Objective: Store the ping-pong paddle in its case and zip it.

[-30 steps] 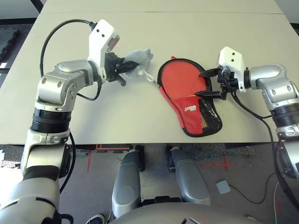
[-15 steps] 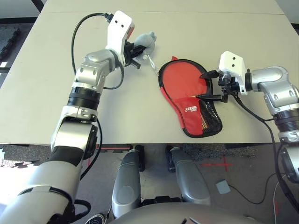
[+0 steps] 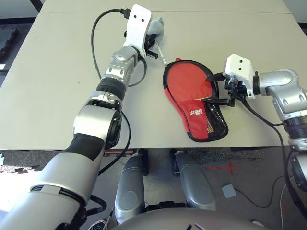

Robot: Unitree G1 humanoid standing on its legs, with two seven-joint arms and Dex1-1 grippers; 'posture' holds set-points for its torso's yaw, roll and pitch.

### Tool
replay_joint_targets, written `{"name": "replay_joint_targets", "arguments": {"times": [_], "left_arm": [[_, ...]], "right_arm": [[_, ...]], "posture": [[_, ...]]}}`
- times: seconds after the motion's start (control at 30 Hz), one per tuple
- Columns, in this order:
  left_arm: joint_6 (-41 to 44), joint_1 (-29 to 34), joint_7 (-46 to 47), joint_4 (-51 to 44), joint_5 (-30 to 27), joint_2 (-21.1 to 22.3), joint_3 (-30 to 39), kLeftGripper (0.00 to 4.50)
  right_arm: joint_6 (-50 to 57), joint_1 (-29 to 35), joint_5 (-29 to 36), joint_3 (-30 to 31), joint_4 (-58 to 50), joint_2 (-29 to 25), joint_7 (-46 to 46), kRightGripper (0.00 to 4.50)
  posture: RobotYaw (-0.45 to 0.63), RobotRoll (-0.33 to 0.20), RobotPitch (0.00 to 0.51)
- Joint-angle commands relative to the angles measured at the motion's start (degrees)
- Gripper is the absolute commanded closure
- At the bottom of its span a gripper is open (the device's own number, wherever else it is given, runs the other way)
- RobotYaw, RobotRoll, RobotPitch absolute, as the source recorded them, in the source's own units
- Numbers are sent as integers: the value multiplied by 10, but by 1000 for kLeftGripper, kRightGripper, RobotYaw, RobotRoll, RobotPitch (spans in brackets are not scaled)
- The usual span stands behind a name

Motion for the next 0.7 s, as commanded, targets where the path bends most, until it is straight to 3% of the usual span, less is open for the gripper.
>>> {"name": "replay_joint_targets", "arguments": {"times": [0.03, 0.3, 0.5, 0.7], "left_arm": [[-40, -27, 38, 9, 8, -5, 18, 4138], [-34, -47, 10, 32, 13, -68, 18, 4138], [-22, -56, -69, 39, 24, -115, 3, 4138], [-18, -53, -170, 29, 33, -142, -16, 2063]], "right_arm": [[20, 41, -17, 32, 7, -6, 10, 0], [30, 49, -17, 31, -7, -6, 8, 0], [37, 53, -16, 30, -17, -6, 4, 0], [46, 66, -14, 23, -31, -6, -1, 0]], "posture": [[-128, 0, 295], [-133, 0, 296], [-148, 0, 293], [-165, 0, 292]]}}
